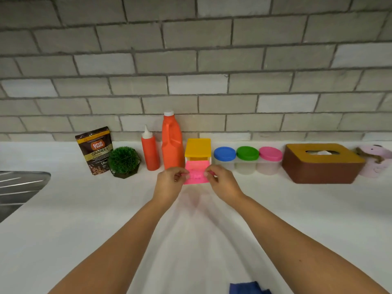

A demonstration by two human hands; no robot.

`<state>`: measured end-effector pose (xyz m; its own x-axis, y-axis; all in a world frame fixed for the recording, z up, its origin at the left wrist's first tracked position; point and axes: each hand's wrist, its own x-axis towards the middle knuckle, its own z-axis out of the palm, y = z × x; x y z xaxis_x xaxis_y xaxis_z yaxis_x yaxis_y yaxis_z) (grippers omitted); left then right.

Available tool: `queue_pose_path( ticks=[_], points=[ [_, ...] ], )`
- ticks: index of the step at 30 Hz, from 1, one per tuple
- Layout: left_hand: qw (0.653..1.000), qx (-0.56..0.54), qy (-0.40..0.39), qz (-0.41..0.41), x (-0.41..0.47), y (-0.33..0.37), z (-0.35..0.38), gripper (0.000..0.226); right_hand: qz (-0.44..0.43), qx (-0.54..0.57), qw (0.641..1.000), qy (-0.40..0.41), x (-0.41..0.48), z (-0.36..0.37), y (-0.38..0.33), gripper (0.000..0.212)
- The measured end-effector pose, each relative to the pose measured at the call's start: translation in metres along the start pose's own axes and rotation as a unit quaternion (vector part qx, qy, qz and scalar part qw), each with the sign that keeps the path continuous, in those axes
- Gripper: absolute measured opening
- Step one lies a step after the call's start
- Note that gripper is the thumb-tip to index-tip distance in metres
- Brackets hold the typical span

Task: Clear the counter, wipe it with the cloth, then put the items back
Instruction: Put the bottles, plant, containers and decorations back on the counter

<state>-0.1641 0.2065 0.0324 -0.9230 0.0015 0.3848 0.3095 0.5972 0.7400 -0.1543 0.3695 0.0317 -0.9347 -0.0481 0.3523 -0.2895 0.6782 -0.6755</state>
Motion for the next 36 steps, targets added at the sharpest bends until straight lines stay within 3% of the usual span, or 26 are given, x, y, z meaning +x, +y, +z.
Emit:
queue_pose_path(
  ticks=[10, 19, 22, 27, 32, 36],
  points=[
    [0.995, -0.02, 0.035, 0.088, 0.012, -0.011, 0.002, 0.01, -0.018, 0.017, 0.998, 0.064, 0.008, 0.01, 0.0, 0.015],
    [0.997, -0.002, 0.006, 0.074, 0.031, -0.033, 0.022, 0.011, -0.002, -0.034, 0.999, 0.039, 0.028, 0.021, 0.017, 0.016],
    [0.998, 0.002, -0.003, 0.058, 0.045, -0.035, 0.031, 0.016, 0.011, -0.044, 0.999, 0.026, 0.044, 0.019, 0.021, 0.027],
    [0.999, 0.007, -0.005, 0.048, 0.068, -0.038, 0.037, 0.045, 0.015, -0.106, 0.994, 0.012, 0.067, 0.019, 0.028, 0.051],
    [0.995, 0.067, -0.043, 0.063, 0.086, -0.041, 0.04, 0.042, 0.025, -0.166, 0.986, -0.009, 0.081, 0.019, 0.037, 0.043],
    [0.996, 0.062, -0.02, 0.059, 0.093, -0.041, 0.044, 0.034, 0.016, -0.185, 0.982, 0.019, 0.087, 0.02, 0.04, 0.037]
  ],
)
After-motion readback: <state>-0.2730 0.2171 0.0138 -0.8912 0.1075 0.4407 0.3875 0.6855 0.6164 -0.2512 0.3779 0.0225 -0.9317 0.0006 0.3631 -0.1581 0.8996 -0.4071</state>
